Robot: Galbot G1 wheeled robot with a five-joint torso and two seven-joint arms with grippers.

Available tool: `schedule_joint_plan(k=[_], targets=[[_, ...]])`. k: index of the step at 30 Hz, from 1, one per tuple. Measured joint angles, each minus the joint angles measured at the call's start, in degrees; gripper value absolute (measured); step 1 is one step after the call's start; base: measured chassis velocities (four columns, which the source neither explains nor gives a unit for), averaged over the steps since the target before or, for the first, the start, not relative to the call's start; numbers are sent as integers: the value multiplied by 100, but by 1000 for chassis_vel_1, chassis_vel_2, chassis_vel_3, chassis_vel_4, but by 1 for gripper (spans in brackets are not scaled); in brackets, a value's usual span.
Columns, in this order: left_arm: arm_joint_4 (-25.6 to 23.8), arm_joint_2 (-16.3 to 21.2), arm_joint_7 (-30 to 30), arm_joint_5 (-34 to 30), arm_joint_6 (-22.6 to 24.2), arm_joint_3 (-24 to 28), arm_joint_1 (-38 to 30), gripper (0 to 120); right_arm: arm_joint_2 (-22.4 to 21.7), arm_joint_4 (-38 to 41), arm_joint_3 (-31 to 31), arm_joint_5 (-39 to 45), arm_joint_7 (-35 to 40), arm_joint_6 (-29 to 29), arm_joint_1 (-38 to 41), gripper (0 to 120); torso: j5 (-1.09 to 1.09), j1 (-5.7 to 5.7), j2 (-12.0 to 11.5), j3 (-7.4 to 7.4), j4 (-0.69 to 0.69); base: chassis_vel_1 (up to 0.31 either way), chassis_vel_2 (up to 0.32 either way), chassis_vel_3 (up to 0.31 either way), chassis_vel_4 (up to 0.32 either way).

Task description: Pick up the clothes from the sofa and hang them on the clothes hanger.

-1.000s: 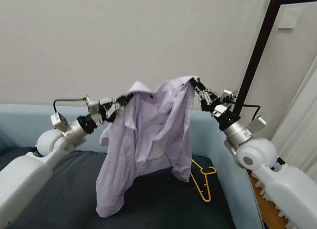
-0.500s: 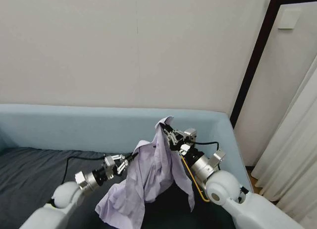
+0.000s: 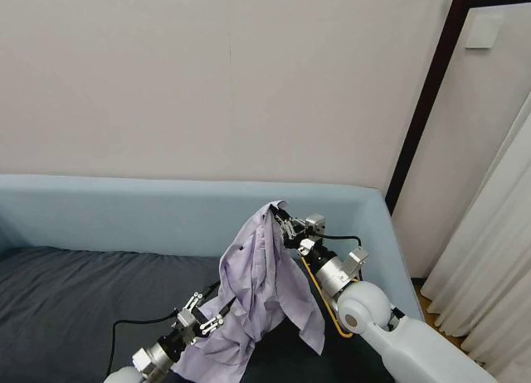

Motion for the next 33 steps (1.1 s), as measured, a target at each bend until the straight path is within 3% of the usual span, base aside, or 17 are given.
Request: schedule_joint_plan(k=[4, 9, 12, 23, 27, 33], targets=[[-229, -146, -527, 158, -22, 48, 261, 97, 49, -96, 39, -6, -24, 2, 26, 0, 1, 0, -1, 0, 0, 0, 0, 0, 0], [-286, -430, -1386, 306, 147, 193, 461, 100, 58, -119, 55, -10, -51, 8, 38, 0, 0, 0, 0, 0, 0, 0, 0, 0, 0], [-254, -815, -1893, 301, 500, 274, 575, 100, 49, -119, 62, -8, -69, 9, 53, 0, 0, 0, 0, 0, -1, 0, 0, 0, 0], [-28, -1152, -1728, -502, 1084, 562, 483, 99, -14, -90, 88, -6, -75, 9, 58, 0, 1, 0, -1, 0, 0, 0, 0, 0, 0], [15, -1283, -1633, -1065, 1240, 733, 339, 87, -60, -49, 114, -2, -75, 6, 41, 0, 1, 0, 0, 1, -1, 0, 0, 0, 0], [126, -1430, -1485, -1379, 1316, 823, 187, 70, -75, 4, 124, 6, -72, -1, 41, 0, 0, 0, -1, 1, -1, 0, 0, 0, 0]])
